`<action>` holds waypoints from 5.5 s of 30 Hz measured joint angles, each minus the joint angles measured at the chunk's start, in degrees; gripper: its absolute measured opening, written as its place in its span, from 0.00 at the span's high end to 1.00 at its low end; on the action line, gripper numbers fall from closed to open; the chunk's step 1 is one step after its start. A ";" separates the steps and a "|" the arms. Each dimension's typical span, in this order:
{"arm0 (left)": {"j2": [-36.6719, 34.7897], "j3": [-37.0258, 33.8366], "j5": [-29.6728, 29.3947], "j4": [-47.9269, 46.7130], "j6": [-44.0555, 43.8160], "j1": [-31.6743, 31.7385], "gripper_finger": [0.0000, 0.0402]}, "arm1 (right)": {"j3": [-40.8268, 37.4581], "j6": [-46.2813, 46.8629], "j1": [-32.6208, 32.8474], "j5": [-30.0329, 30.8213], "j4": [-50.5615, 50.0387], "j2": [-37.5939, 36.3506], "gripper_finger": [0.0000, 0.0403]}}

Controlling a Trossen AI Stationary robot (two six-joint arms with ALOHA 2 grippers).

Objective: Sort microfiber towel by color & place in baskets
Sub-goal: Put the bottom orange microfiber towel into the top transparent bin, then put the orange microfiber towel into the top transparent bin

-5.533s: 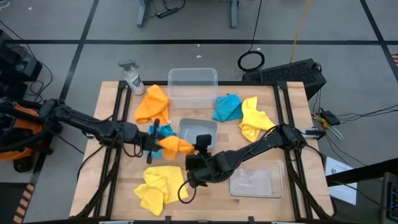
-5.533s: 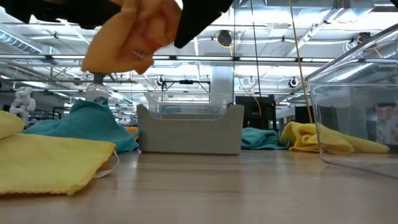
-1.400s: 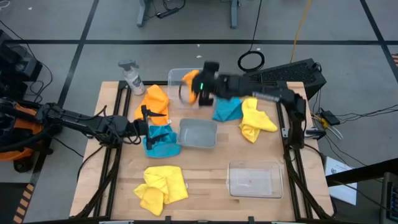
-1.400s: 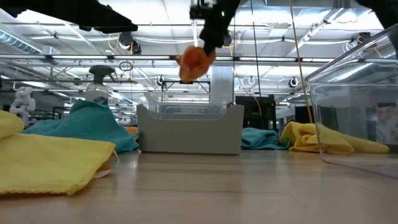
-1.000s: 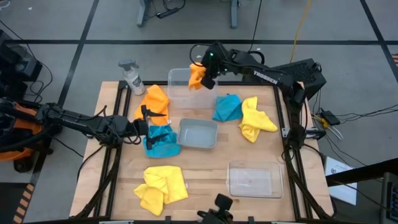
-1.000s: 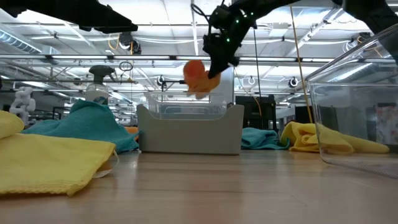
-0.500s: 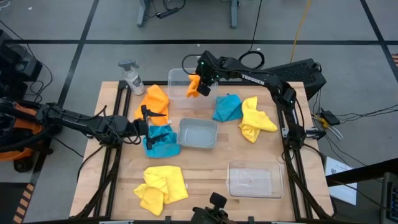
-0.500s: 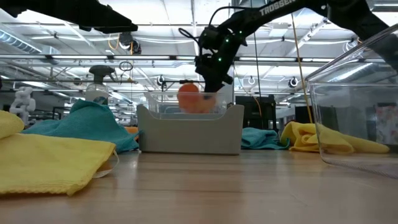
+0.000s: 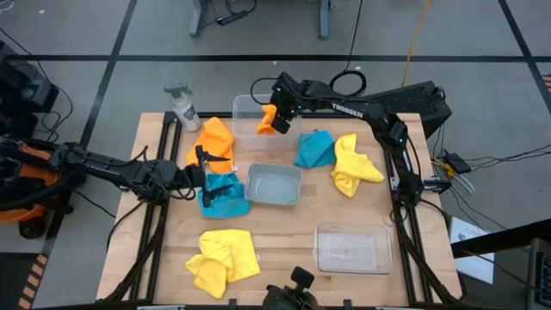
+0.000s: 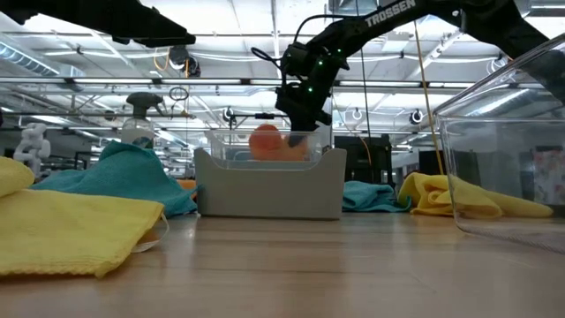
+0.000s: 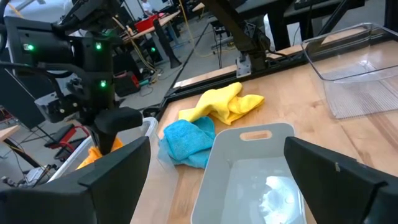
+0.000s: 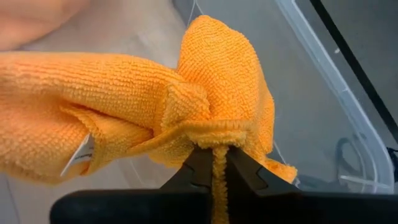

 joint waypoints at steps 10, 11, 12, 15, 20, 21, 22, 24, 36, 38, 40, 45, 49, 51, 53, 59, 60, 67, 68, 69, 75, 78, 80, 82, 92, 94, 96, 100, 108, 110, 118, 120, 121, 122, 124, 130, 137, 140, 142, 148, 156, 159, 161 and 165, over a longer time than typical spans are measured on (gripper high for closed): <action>0.02 0.00 0.04 -0.34 -0.02 0.00 0.07 | 0.02 2.75 0.00 -0.09 -1.78 3.27 0.87; 0.02 0.00 0.04 -0.74 0.02 0.00 0.07 | 0.02 2.83 -0.01 -0.11 -1.62 3.38 0.86; 0.02 0.00 0.04 -1.26 0.02 0.00 0.07 | 0.02 2.82 -0.04 0.11 -1.47 3.39 0.85; 0.04 0.00 0.07 -1.92 0.02 0.00 0.07 | 0.02 2.83 -0.07 0.13 -1.15 3.39 0.81; 0.04 0.00 0.15 -1.92 0.00 0.00 0.07 | 0.02 3.88 -0.07 0.32 -1.40 3.28 0.75; 0.04 0.00 0.17 -1.92 0.00 0.00 0.07 | 0.02 4.06 -0.07 0.31 -1.83 3.28 0.73; 0.04 0.00 0.17 -1.92 0.00 0.00 0.07 | 0.02 4.06 -0.07 0.31 -2.32 3.26 0.71; 0.04 0.00 0.20 -1.92 -0.02 0.00 0.07 | 0.02 3.96 0.04 0.29 -3.54 3.21 0.67; 0.04 0.00 -1.56 -3.14 -2.97 0.04 0.07 | 0.00 3.62 0.23 0.48 -6.24 -1.88 0.45; 0.04 0.00 -4.14 -2.83 -2.93 0.04 0.07 | 0.00 3.87 0.48 1.58 -7.43 -3.22 0.43; 0.04 0.00 -10.07 -2.42 -1.20 0.04 0.07 | 0.00 4.14 1.05 1.83 -9.11 -4.53 0.42; 0.04 0.02 -29.44 -3.16 6.74 0.09 0.07 | 0.00 6.87 4.64 2.13 -12.40 -8.32 0.42; 0.04 0.02 -28.64 -8.70 1.02 0.06 0.07 | 0.00 7.12 10.82 9.29 -13.53 -11.39 0.42; 0.04 0.02 -27.36 -10.96 -1.67 0.49 0.07 | 0.00 8.32 14.34 13.19 -14.71 -12.79 0.42; 0.04 0.02 -26.31 -13.63 -4.26 1.82 0.07 | 0.00 10.19 18.13 16.56 -15.55 -13.96 0.42; 0.04 0.02 -24.32 -19.88 -14.57 12.66 0.07 | 0.00 14.67 29.80 25.19 -18.72 -14.60 0.42; 0.04 0.02 -21.83 -20.90 -16.28 15.05 0.07 | 0.00 15.77 31.57 26.89 -18.95 -14.26 0.42; 3.28 0.02 -3.27 -30.09 -28.45 29.10 0.07 | -5.61 19.73 41.39 36.95 -15.38 -13.81 0.42; 4.44 0.02 -2.23 -30.54 -28.95 30.43 0.07 | -6.94 19.99 42.36 37.98 -14.92 -13.75 0.42; 5.56 0.02 -1.42 -30.94 -29.58 31.54 0.07 | -8.33 20.53 43.27 39.11 -14.54 -13.67 0.42; 12.42 0.02 3.86 -29.39 -32.05 36.75 0.07 | -18.01 21.78 46.34 40.68 -4.23 -13.66 0.42; 15.60 0.02 4.64 -28.46 -33.29 39.38 0.07 | -21.13 21.54 47.06 41.68 0.69 -13.61 0.42; 17.56 0.02 5.23 -27.97 -33.38 41.40 0.07 | -22.29 21.25 47.11 42.06 3.00 -13.68 0.42; 19.50 0.02 6.19 -27.67 -32.87 43.68 0.07 | -23.25 21.19 47.08 42.00 4.93 -13.68 0.42; 30.80 0.02 14.18 -20.21 -26.89 51.62 0.07 | -24.11 15.08 46.95 41.97 14.25 -13.68 0.42; 33.28 0.02 15.77 -18.97 -26.40 52.53 0.07 | -24.11 13.80 46.81 41.95 14.99 -13.66 0.42; 35.60 0.13 17.05 -17.55 -26.35 53.42 0.07 | -24.12 13.03 46.49 41.94 15.60 -13.68 0.42; 39.43 0.44 19.97 -15.65 -23.34 55.20 0.17 | -24.13 12.11 45.83 41.94 16.91 -13.68 0.42; 41.08 0.40 21.55 -13.41 -20.29 56.65 0.66 | -24.13 8.19 45.03 41.59 22.82 -13.68 0.42; 40.54 0.47 21.07 -14.23 -20.24 56.66 0.78 | -24.13 7.71 45.03 41.58 23.62 -13.68 0.42; 37.12 2.97 20.33 -21.25 -20.53 55.18 0.93 | -24.13 7.44 44.92 41.59 23.89 -13.68 0.42; 35.22 3.16 20.39 -22.41 -20.68 53.79 0.92 | -24.13 7.68 44.66 41.59 23.89 -13.68 0.42; 33.90 3.32 20.37 -22.60 -20.72 53.03 0.93 | -24.13 7.88 44.46 41.59 23.89 -13.68 0.42; 32.44 3.45 20.35 -22.75 -20.79 52.26 0.93 | -24.13 7.90 44.23 41.61 23.89 -13.68 0.42; 29.57 3.48 20.33 -23.54 -20.80 50.77 0.94 | -24.13 7.91 43.84 41.62 24.02 -13.68 0.42; 18.85 3.52 18.06 -26.55 -20.81 46.36 0.94 | -24.29 5.81 41.58 41.59 26.00 -13.69 0.42; 8.37 3.54 17.79 -28.97 -20.70 41.15 0.95 | -27.36 1.18 38.64 29.63 37.27 -13.73 0.42; 5.35 3.57 18.22 -29.05 -19.38 38.28 0.95 | -28.57 -1.09 38.13 24.28 43.56 -13.73 0.42; 3.85 3.63 19.96 -29.13 -17.52 36.00 0.95 | -29.05 -2.38 37.90 22.97 47.16 -13.70 0.42; 2.47 3.63 22.83 -30.26 -13.22 28.02 0.95 | -29.00 -6.68 37.33 20.68 51.55 -13.73 0.40; 2.48 3.63 22.81 -25.72 -11.65 18.46 0.95 | -29.00 -4.67 35.02 8.97 51.44 -13.73 0.31; 2.47 3.63 22.70 -20.45 -9.93 16.28 0.95 | -29.00 -3.17 35.16 8.83 51.45 -13.73 0.30; 2.47 3.65 22.71 -16.85 -9.81 15.18 0.95 | -29.00 -2.95 35.55 8.98 51.37 -13.69 0.30; 2.47 3.70 22.65 -13.56 -8.40 13.04 0.95 | -28.98 -2.44 36.32 14.50 51.54 -12.23 0.32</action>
